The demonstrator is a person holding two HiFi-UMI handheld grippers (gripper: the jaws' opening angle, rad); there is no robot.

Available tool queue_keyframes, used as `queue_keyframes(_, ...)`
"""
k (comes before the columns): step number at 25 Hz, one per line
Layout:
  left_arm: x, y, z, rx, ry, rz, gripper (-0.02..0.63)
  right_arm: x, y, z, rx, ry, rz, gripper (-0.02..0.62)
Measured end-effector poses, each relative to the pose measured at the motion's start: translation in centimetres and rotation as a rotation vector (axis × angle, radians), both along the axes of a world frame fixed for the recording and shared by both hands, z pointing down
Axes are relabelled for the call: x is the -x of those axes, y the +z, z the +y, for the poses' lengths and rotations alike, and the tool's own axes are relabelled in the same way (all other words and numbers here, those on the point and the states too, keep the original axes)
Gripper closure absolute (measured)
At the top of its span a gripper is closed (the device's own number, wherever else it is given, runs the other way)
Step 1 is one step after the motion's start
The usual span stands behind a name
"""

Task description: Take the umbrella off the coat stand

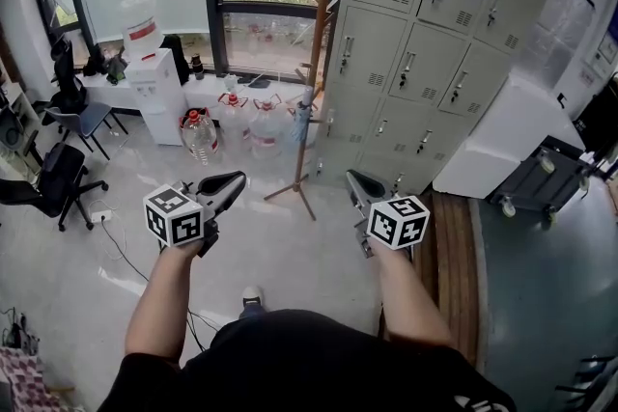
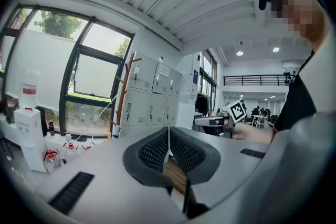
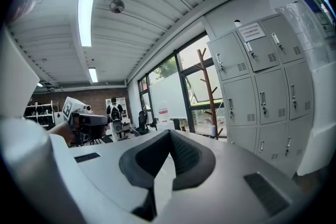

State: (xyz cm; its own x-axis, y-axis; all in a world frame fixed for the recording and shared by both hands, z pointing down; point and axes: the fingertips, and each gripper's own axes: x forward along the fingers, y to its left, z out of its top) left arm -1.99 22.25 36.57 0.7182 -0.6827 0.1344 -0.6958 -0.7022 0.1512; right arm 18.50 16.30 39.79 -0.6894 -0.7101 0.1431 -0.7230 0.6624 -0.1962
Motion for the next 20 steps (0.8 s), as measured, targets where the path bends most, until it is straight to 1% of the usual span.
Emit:
queue_keyframes(7, 1.7, 0.9, -1.7, 0.012, 0.008, -0.01, 0.578, 1.9, 0.8, -1.6, 0.011, 0.001, 0.007, 0.581)
queue_keyframes(20, 4.0, 1.9, -6.3, 0.034, 0.033, -0.004, 0.578, 3.8, 1.6, -5.6, 0.029, 0.027, 0.021, 0.581)
